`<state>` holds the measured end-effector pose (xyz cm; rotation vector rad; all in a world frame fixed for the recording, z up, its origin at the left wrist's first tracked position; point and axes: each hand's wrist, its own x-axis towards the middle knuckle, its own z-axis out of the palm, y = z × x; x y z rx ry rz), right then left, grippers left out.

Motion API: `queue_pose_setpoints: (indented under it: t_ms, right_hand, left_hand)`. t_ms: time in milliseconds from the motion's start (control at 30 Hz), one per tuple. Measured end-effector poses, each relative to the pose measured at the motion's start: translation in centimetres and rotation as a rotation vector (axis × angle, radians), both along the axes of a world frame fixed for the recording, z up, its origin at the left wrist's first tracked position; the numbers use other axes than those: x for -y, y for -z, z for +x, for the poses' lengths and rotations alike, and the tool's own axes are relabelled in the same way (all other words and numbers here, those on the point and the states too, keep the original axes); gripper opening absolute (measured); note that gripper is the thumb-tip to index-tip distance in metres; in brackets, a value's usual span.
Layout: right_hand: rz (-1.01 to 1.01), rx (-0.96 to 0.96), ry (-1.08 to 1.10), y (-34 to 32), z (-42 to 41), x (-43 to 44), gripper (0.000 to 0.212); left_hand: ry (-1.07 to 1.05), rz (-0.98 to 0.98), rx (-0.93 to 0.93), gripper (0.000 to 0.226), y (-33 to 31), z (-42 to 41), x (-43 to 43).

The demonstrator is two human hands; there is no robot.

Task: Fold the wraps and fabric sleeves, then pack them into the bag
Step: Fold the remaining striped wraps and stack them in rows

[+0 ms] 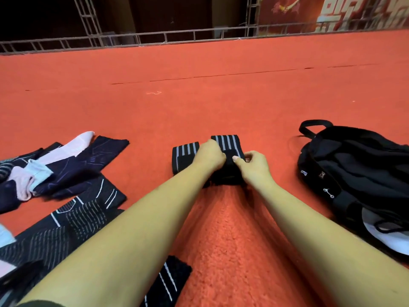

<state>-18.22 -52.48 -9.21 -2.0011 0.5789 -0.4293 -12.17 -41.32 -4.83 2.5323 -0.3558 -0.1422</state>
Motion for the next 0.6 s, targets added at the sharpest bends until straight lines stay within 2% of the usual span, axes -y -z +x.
queue_pose_setpoints:
  t_ms: [100, 200, 300, 433, 500, 600]
  right_hand:
    - [-0.014, 0.011, 0.018, 0.9, -0.1, -0.5, 0.031]
    - [-0.013, -0.026, 0.03, 1.3, -0.1, -0.6, 0.028]
    - [-0.04, -0.051, 0.029, 0.6, -0.4, -0.3, 0.023]
    - [-0.118, -0.045, 0.043, -2.3, -1.5, -0.3, 0.035]
    - [-0.161, -0.016, 0.06, -4.1, -2.6, -1.1, 0.04]
    - [-0.2, 0.049, 0.018, -6.6, -4.7, -3.6, 0.035]
  left_hand:
    - [0.03, 0.063, 0.034, 0.009, 0.5, -0.5, 0.0]
    - [0.04, 0.078, 0.043, 0.01, 0.4, -1.1, -0.4]
    - [0.018, -0.004, 0.03, 0.023, -0.8, -1.6, -1.4]
    - [0.027, -0.139, 0.01, 0.006, -3.3, -2.7, -3.8]
    - [0.025, -0.226, -0.02, 0.014, -4.2, -3.2, -6.0]
    - [0.014, -0.281, -0.036, 0.015, -5.2, -3.9, -10.7]
